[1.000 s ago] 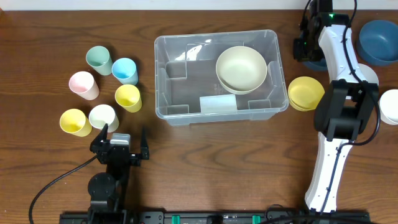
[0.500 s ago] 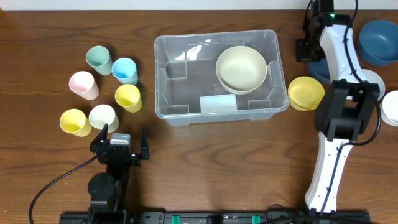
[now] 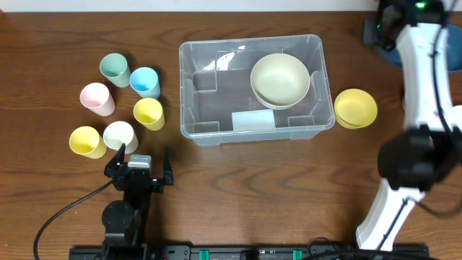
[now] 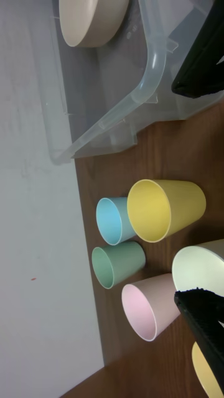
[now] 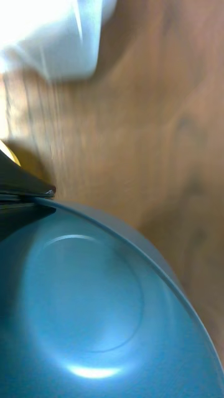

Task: Pack container
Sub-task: 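Move the right gripper to the dark teal bowl and grasp its rim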

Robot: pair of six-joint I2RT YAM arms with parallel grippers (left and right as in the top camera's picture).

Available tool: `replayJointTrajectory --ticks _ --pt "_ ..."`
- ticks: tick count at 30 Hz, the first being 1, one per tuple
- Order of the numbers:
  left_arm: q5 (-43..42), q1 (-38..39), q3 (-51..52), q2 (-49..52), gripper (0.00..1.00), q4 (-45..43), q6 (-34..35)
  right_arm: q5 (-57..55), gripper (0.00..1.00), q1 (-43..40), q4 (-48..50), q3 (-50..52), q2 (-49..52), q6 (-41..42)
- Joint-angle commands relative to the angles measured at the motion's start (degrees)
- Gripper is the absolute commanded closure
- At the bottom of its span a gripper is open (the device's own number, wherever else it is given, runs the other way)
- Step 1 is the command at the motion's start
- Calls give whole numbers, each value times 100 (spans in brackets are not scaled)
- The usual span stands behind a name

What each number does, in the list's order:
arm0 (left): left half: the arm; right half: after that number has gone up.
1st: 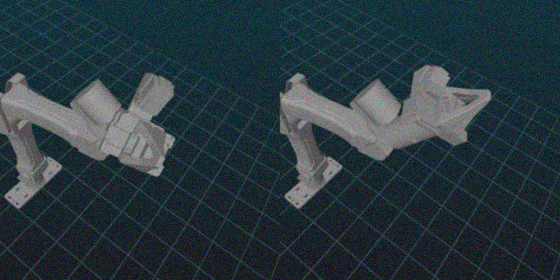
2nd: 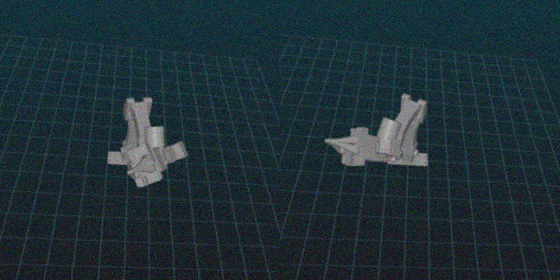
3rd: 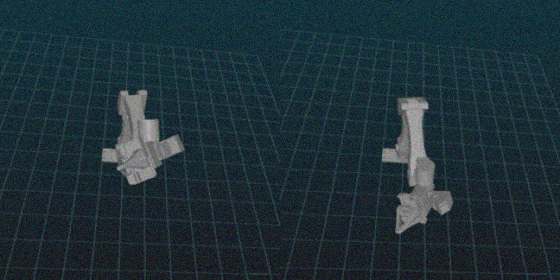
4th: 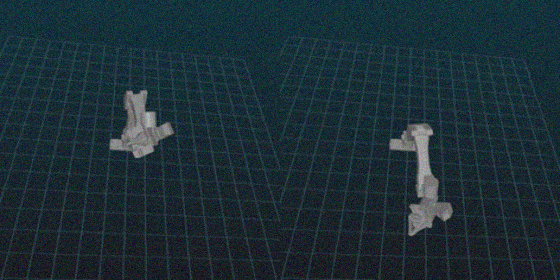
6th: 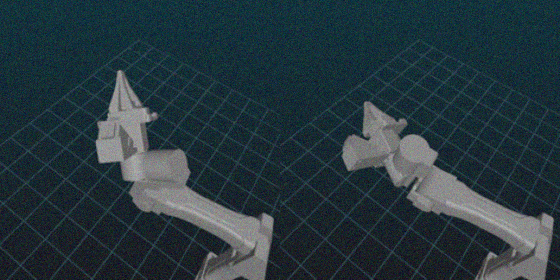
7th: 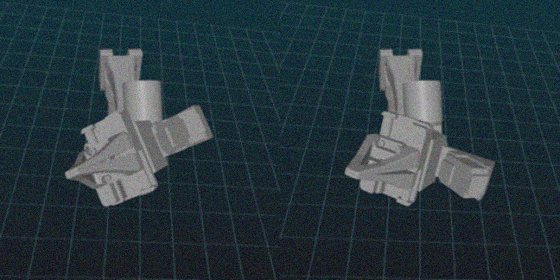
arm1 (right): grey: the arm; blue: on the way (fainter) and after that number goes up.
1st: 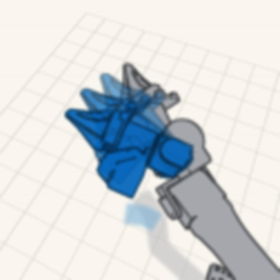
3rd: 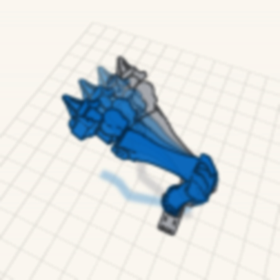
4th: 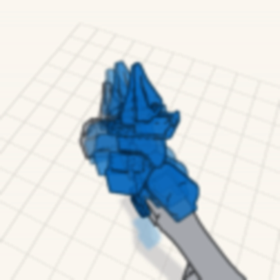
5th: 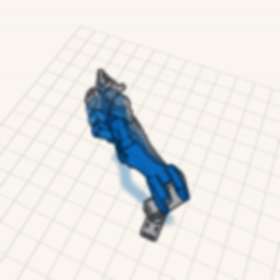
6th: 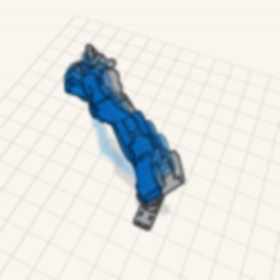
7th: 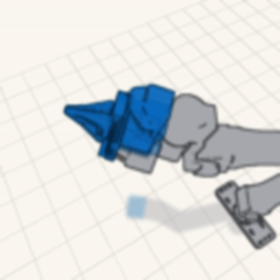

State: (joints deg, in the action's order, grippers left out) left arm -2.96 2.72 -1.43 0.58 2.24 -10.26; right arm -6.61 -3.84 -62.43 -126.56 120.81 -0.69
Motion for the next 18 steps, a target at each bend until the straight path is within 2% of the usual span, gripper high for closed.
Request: replayJointTrajectory --ticks 1,8,13,18 --pt "76 -24 120 -35 2 175 68 638 99 352 -101 -63 -761 -72" --pt "76 -24 120 -35 2 175 68 975 99 1698 -402 -61 -1445 -330" --pt "76 -24 120 -35 2 175 68 372 99 2736 -629 -35 -1298 -328" --pt "76 -24 120 -35 2 175 66 -79 99 3198 -918 -17 -802 -323"
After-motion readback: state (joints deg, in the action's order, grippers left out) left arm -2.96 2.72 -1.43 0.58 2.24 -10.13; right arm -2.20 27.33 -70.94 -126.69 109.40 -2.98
